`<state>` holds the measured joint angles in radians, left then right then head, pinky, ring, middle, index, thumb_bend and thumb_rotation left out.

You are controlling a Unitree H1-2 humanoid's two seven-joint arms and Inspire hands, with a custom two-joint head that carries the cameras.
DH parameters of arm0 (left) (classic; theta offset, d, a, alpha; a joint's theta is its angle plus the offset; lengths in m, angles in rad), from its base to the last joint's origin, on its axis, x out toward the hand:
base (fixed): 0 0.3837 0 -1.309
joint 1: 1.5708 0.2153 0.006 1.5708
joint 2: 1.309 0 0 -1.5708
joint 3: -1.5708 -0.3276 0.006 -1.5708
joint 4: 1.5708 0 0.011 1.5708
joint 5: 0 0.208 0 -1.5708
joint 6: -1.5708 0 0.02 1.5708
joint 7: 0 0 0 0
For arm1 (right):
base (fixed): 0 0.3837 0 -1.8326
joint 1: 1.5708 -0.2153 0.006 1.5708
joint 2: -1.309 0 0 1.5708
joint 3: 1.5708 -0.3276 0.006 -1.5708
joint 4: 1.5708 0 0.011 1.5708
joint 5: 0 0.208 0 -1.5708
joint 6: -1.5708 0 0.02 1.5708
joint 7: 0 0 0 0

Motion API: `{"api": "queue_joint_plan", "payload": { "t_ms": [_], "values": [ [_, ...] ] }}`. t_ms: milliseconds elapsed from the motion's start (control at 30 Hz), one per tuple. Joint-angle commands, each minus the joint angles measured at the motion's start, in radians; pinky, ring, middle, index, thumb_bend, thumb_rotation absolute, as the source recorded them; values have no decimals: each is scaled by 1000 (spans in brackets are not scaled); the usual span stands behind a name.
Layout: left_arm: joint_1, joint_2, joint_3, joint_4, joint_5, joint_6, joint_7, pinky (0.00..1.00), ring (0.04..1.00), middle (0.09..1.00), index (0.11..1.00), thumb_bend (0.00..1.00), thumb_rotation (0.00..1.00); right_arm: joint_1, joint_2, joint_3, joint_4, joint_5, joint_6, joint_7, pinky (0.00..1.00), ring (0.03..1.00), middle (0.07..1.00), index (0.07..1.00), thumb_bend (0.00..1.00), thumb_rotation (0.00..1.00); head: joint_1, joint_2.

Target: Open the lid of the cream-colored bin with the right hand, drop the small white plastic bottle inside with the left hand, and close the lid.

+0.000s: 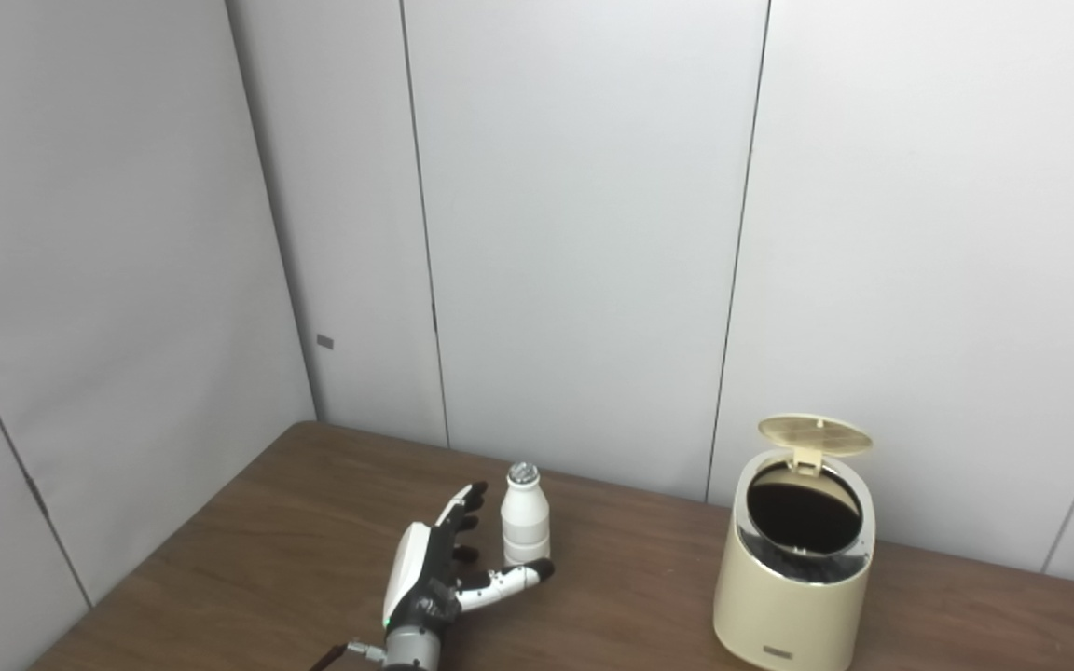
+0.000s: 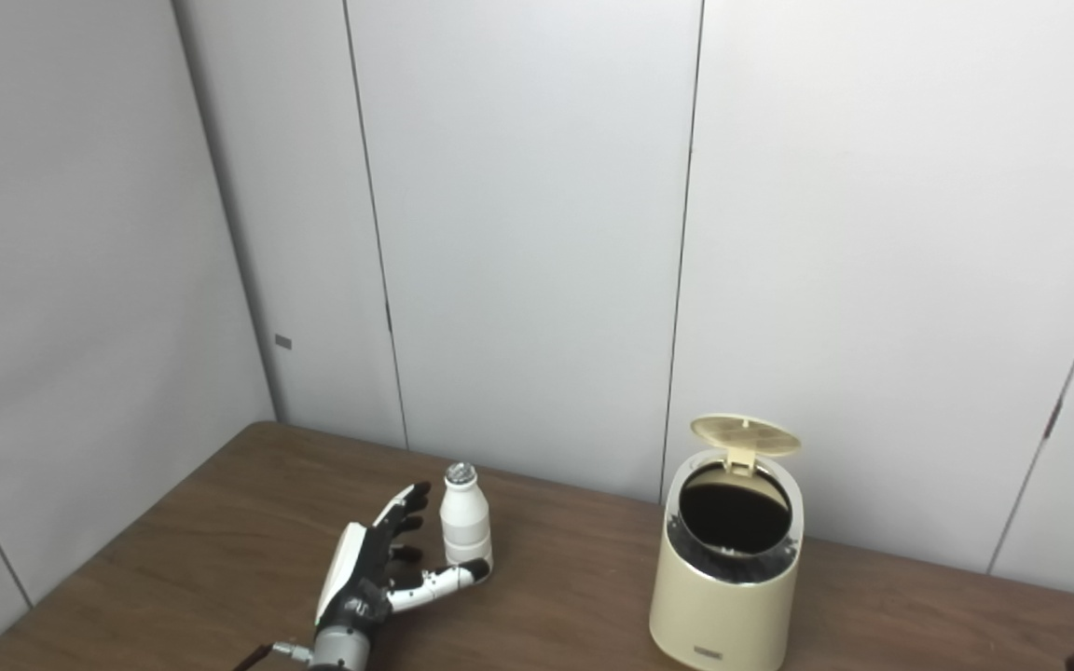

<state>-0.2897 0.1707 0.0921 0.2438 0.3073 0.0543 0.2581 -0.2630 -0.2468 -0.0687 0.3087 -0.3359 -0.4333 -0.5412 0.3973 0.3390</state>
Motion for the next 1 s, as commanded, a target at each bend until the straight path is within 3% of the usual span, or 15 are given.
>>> {"api": "queue_joint_plan", "payload": {
  "t_ms": [0, 333, 633, 800, 900, 967],
  "values": [
    [-42, 11, -8, 12, -10, -14, -12, 786, 871, 879, 909, 1000, 323, 55, -41, -22, 21, -17, -31, 4, 507, 689, 739, 743, 679, 950, -1, 0],
    [-60, 15, -15, 10, -9, 22, -26, 793, 874, 885, 913, 1000, 292, 53, -34, -38, 46, 16, -35, 17, 402, 621, 690, 697, 824, 951, -13, -2],
    [-83, 22, -49, 26, 13, 20, -36, 780, 867, 884, 909, 1000, 297, 63, -34, -31, 42, 25, -36, 12, 378, 594, 667, 661, 932, 968, -22, -5],
    [-106, 0, -43, 57, 31, 18, 29, 732, 820, 831, 847, 1000, 244, 70, -28, -40, 35, 36, -36, 19, 365, 581, 658, 641, 958, 956, -30, -6],
    [-122, -26, -24, 89, 23, -20, 94, 663, 751, 757, 758, 998, 153, 73, -28, -44, 29, 30, -34, 25, 355, 574, 651, 635, 965, 963, -38, -5],
    [-137, -54, 4, 129, 14, -82, 178, 579, 663, 662, 659, 963, 53, 73, -30, -44, 35, 29, -35, 24, 355, 572, 648, 636, 961, 968, -40, -4]
  ]
}}
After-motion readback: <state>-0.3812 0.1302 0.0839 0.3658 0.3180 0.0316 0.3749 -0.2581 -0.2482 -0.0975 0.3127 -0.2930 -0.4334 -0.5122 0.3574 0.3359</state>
